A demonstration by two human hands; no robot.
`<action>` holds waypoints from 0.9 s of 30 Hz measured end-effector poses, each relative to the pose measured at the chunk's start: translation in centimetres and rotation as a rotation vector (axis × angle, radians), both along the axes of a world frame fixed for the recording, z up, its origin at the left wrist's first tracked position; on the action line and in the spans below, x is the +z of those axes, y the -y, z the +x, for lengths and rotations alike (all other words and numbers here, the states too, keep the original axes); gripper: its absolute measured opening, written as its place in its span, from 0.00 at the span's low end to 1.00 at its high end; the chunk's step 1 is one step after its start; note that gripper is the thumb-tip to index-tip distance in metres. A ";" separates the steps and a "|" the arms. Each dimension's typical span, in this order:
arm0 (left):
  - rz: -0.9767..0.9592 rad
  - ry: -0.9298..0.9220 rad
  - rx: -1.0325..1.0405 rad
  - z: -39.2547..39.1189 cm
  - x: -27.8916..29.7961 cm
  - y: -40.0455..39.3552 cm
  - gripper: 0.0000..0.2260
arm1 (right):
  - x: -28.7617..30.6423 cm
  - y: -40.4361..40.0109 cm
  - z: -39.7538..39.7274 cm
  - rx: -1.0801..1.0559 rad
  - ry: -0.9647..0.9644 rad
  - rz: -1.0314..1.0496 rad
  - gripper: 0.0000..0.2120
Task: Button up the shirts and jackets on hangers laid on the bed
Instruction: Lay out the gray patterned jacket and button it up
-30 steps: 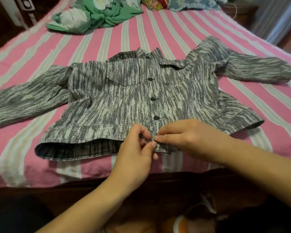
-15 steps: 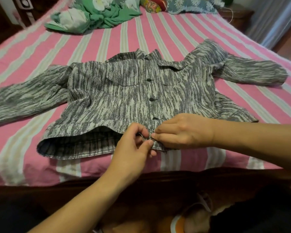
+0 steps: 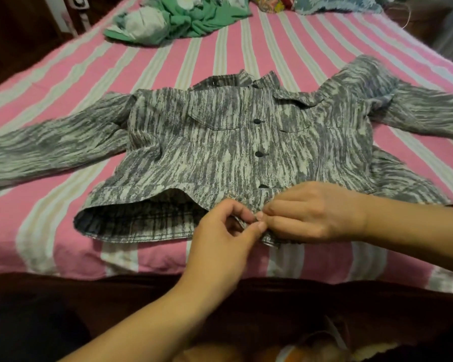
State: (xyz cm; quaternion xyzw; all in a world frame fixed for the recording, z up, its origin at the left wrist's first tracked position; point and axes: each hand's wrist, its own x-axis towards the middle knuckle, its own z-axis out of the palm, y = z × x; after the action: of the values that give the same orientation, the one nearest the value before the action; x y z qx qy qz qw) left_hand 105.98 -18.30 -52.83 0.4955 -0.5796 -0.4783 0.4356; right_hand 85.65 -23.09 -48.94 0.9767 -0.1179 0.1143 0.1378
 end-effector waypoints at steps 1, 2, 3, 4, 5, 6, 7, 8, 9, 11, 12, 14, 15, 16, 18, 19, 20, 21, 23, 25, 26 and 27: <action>0.012 -0.008 0.000 0.0 0.1 0.1 0.10 | -0.1 0.1 -0.1 -0.010 0.008 0.014 0.10; 0.041 -0.021 0.000 0.0 0.1 0.1 0.10 | -0.1 0.1 -0.2 -0.019 0.012 0.027 0.10; 0.076 -0.049 -0.004 -0.2 0.2 0.1 0.11 | -0.1 0.1 -0.3 -0.026 0.015 0.039 0.10; 0.104 -0.072 -0.005 -0.4 0.1 0.1 0.12 | 0.0 0.1 -0.3 -0.033 0.016 0.049 0.11; 0.114 -0.078 -0.003 -0.5 0.0 0.0 0.13 | 0.0 0.0 -0.3 -0.037 0.019 0.055 0.11; 0.099 -0.061 0.000 -0.6 -0.1 0.0 0.14 | 0.1 0.0 -0.4 -0.040 0.022 0.058 0.11; 0.068 -0.023 -0.001 -0.6 0.0 0.0 0.14 | 0.2 -0.1 -0.5 -0.041 0.023 0.052 0.10; 0.023 0.026 -0.010 -0.5 0.1 0.1 0.15 | 0.2 -0.1 -0.6 -0.040 0.019 0.036 0.10; -0.034 0.093 -0.026 -0.4 0.2 0.1 0.16 | 0.3 -0.1 -0.7 -0.035 0.012 0.011 0.10; -0.149 0.248 -0.050 0.0 0.5 0.2 0.18 | 0.2 0.1 -0.8 -0.011 -0.005 -0.043 0.11; -0.185 0.305 -0.058 0.1 0.5 0.3 0.18 | 0.2 0.2 -0.7 0.003 -0.013 -0.064 0.11; -0.196 0.338 -0.062 0.3 0.6 0.4 0.20 | 0.1 0.4 -0.5 0.026 -0.024 -0.089 0.12; -0.181 0.328 -0.055 0.2 0.7 0.5 0.20 | 0.0 0.5 -0.4 0.030 -0.021 -0.094 0.13; -0.151 0.306 -0.046 0.2 0.7 0.5 0.21 | -0.1 0.6 -0.3 0.024 -0.016 -0.089 0.13; -0.027 0.213 -0.040 0.0 1.1 0.6 0.23 | -0.4 0.8 -0.1 -0.004 0.019 -0.048 0.13; 0.057 0.149 -0.049 -0.1 1.4 0.7 0.24 | -0.5 0.9 -0.1 -0.020 0.040 -0.016 0.12; 0.134 0.090 -0.062 -0.2 1.5 0.8 0.25 | -0.6 0.9 0.1 -0.032 0.059 0.014 0.11; 0.202 0.031 -0.071 -0.3 1.7 1.0 0.25 | -0.7 0.9 0.2 -0.045 0.068 0.040 0.11; 0.348 -0.115 -0.064 -0.4 1.9 1.2 0.24 | -0.7 0.8 0.3 -0.083 0.067 0.084 0.11; 0.466 -0.246 -0.042 -0.4 2.0 1.5 0.21 | -0.4 0.3 0.4 -0.154 0.063 0.134 0.12; 0.490 -0.284 -0.024 -0.4 2.2 1.6 0.17 | -0.2 -0.2 0.2 -0.195 0.051 0.180 0.13; 0.499 -0.296 -0.007 -0.4 2.3 1.7 0.13 | 0.1 -0.9 -0.2 -0.246 0.021 0.232 0.16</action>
State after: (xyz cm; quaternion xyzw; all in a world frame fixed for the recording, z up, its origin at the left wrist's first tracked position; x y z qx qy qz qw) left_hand 105.58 -20.00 -50.51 0.5101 -0.3758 -0.6748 0.3786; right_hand 85.49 -22.20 -48.86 0.9630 -0.2506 0.0924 0.0360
